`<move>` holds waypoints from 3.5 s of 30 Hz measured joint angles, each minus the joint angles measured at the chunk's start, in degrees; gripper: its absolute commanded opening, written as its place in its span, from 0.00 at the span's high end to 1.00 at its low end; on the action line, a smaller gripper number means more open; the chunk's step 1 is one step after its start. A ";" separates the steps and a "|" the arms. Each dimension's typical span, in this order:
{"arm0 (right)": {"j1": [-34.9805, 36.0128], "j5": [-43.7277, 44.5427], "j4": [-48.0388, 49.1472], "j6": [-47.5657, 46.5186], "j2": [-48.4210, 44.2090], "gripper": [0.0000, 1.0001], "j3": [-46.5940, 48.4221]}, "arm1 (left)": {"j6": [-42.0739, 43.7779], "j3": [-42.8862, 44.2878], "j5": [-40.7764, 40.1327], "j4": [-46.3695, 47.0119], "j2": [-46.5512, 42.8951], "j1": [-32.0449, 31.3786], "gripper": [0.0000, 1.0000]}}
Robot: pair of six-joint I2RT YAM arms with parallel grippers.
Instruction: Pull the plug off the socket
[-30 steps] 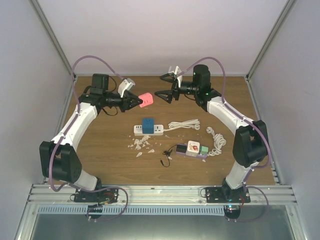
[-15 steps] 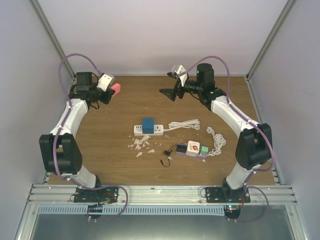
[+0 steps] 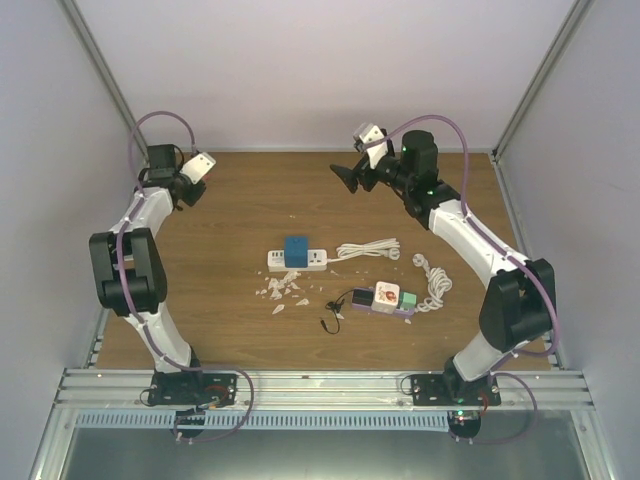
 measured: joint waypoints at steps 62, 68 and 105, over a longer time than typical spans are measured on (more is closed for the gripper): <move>-0.11 -21.53 -11.34 -10.47 5.62 0.00 1.60 | 20.37 8.63 6.82 -13.94 6.62 3.08 0.01; -0.11 -24.59 -14.62 -16.11 5.75 0.00 -0.48 | 18.97 8.63 16.22 -20.94 1.66 2.43 0.01; 4.55 -21.97 -27.12 -38.93 24.68 0.14 0.31 | 15.10 -6.19 43.67 -22.47 -0.63 -16.81 0.01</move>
